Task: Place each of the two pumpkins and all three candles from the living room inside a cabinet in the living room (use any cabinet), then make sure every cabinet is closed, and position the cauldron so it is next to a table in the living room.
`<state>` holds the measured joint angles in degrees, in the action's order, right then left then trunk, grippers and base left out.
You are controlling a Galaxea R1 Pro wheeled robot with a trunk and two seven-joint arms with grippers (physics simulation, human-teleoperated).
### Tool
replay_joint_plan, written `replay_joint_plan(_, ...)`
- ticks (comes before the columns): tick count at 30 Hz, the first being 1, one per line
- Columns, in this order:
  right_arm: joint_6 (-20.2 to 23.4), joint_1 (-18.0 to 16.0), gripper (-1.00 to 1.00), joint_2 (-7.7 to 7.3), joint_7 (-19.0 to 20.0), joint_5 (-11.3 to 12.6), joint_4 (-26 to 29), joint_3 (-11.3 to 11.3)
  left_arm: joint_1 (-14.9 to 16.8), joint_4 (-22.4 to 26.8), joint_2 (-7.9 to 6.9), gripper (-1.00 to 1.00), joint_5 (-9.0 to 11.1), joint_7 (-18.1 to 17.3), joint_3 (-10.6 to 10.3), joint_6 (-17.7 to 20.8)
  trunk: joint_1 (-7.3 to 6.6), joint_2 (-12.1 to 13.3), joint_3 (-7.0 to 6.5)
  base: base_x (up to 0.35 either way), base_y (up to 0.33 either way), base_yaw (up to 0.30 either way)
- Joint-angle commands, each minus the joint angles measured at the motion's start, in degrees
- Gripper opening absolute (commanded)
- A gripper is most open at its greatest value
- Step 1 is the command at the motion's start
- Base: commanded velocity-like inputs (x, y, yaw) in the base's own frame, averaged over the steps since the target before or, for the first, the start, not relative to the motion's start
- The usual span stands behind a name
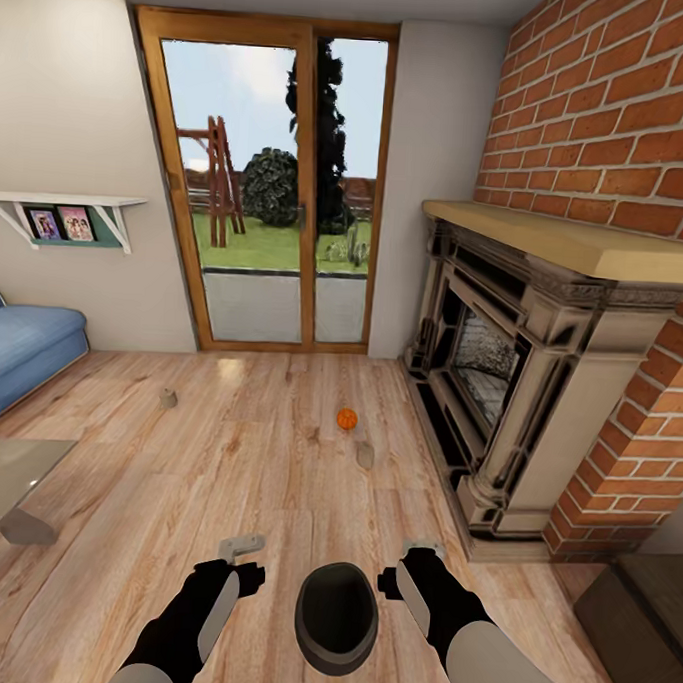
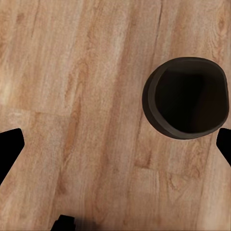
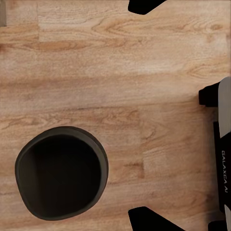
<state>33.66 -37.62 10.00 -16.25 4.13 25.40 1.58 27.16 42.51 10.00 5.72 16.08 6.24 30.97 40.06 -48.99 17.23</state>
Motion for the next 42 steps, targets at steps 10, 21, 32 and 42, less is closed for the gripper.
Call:
replay_joint_plan(10, 0.0, 0.0, 1.0, 0.0, 0.1, 0.0, 0.0, 0.0, 0.0, -0.1, 0.0, 1.0, -0.1, -0.1, -0.1, -0.4, 0.0, 0.0, 0.0, 0.117, -0.035, 0.012)
replay_joint_plan(21, -0.5, 0.0, 1.0, 0.0, 0.1, 0.0, 0.0, 0.1, 0.0, -0.1, 0.0, 1.0, -0.1, -0.1, -0.3, -0.2, 1.54, -2.8, 1.26, 0.004, -0.002, 0.0)
replay_joint_plan(32, -0.5, 0.1, 1.0, 0.0, 0.2, 0.1, 0.1, 0.4, 0.0, -1.2, 0.0, 1.0, 0.0, -0.1, -4.3, 0.2, 3.95, -7.2, 3.23, 0.0, 0.0, 0.0)
replay_joint_plan(42, -0.5, 0.0, 1.0, 0.0, 6.4, 0.1, 0.1, 0.7, 0.0, -3.0, 0.0, 1.0, 0.0, -0.4, -5.5, 0.0, 6.15, -11.2, 5.03, 0.0, 0.0, 0.0)
